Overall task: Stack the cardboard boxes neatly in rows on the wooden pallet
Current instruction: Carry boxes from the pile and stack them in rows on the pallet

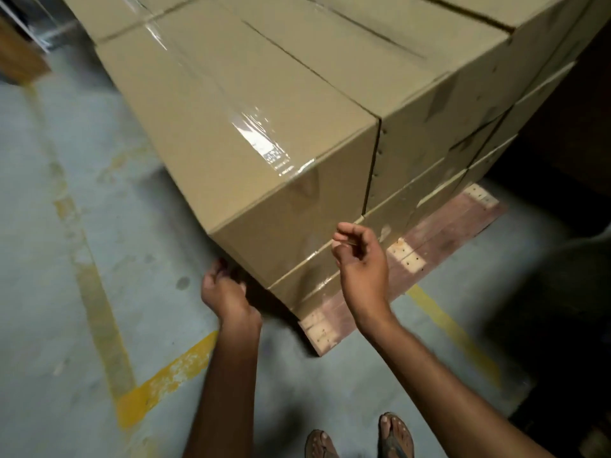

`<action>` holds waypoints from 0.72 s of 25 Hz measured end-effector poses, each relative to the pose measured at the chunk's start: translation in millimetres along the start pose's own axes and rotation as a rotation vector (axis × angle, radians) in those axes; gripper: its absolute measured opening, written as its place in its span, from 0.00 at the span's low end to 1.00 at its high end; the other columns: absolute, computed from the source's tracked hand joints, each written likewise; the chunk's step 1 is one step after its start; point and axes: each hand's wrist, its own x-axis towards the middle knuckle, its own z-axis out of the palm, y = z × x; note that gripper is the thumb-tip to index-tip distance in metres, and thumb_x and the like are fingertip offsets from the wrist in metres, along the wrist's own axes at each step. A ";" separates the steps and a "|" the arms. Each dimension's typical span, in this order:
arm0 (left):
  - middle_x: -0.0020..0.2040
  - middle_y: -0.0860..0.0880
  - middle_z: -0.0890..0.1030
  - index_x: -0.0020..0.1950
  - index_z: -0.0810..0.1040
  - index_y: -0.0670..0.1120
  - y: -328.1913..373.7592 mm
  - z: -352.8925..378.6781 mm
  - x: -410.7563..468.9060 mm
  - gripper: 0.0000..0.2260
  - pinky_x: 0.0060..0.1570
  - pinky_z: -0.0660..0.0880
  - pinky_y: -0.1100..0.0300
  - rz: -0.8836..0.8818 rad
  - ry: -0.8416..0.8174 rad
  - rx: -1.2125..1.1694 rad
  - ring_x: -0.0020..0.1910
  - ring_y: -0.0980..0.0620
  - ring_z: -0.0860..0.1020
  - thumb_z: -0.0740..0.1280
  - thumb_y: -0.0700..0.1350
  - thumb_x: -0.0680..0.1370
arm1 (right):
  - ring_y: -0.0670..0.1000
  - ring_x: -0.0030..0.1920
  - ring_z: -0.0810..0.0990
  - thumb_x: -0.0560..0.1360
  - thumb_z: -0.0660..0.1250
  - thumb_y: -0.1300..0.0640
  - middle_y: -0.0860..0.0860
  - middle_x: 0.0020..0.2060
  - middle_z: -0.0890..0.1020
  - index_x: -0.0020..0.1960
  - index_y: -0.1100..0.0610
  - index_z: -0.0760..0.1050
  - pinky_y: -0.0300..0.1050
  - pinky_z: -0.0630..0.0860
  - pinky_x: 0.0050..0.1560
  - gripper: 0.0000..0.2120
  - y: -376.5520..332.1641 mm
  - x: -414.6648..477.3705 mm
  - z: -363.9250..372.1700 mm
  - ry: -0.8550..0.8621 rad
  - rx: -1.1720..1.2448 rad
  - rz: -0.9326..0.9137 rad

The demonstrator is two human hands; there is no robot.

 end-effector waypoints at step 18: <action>0.64 0.52 0.82 0.66 0.81 0.50 263.4 10.3 11.8 0.15 0.70 0.73 0.54 0.531 -0.929 0.849 0.64 0.55 0.78 0.70 0.39 0.80 | 0.51 0.54 0.80 0.81 0.61 0.44 0.51 0.51 0.83 0.56 0.52 0.80 0.58 0.71 0.69 0.15 -159.3 -41.0 156.6 0.087 -1.287 -0.376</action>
